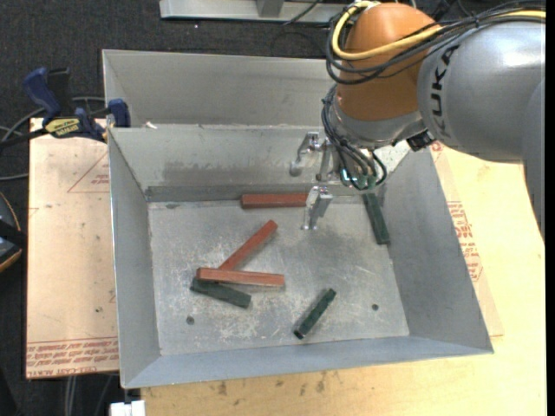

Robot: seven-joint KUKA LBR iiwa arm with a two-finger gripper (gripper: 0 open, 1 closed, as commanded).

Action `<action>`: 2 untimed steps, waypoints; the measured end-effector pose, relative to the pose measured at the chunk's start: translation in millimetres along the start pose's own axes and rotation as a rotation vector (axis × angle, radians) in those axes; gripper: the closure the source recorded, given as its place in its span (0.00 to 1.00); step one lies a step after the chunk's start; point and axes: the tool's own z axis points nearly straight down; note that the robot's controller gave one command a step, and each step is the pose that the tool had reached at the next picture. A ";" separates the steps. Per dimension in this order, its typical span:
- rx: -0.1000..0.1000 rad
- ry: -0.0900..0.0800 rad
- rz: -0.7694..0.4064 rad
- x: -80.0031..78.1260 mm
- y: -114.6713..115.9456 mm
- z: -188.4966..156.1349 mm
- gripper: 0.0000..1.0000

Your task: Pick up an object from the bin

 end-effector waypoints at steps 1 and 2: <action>0.000 -0.008 0.001 -1.5 -0.1 -4.8 0.00; 0.000 -0.015 -0.035 -9.4 25.0 45.8 0.00</action>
Offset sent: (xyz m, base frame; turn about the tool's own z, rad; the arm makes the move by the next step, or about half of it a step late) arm 0.0132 0.0557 -0.1136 -0.0783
